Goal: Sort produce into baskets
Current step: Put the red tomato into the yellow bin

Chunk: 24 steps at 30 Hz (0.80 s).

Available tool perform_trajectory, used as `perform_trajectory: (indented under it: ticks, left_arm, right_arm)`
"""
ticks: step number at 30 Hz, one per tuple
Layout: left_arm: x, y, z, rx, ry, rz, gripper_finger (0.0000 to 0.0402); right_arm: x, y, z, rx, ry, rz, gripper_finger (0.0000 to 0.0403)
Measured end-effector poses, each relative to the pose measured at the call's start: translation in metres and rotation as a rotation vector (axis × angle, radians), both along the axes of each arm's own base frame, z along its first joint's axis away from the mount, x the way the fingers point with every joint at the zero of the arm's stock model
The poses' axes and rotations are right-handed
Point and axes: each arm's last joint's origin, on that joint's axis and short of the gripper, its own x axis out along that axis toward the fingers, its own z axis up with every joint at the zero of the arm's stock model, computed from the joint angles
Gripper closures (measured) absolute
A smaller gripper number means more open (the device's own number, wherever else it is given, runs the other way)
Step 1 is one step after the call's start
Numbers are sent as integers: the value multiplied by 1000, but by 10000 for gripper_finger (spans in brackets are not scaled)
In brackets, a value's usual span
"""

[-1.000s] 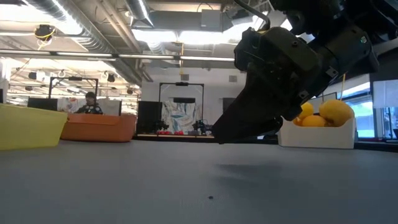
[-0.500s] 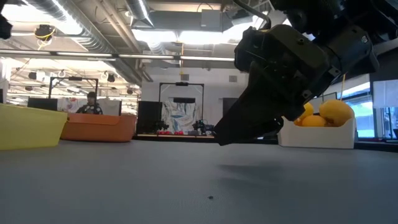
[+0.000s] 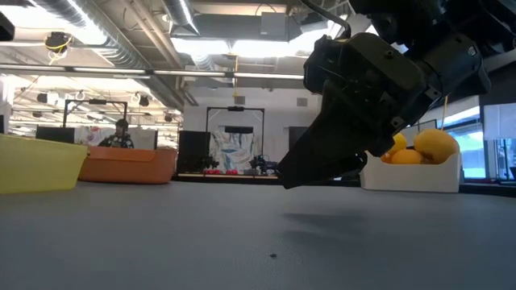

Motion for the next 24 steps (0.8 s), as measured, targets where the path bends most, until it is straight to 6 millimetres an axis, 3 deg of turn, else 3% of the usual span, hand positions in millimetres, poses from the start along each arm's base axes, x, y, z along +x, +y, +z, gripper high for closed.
perform_trajectory:
  ticks: [6, 13, 24]
  left_arm:
    - [2, 1, 0, 1, -13, -8, 64]
    - [-4, -2, 0, -18, 37, -7, 6]
    - [-9, -7, -1, -29, 45, 66, 15]
  right_arm:
    - [0, 0, 0, -1, 1, 0, 196]
    - [-1, 0, -1, -6, 13, -1, 196]
    - [-1, 0, -1, -7, 13, -1, 196]
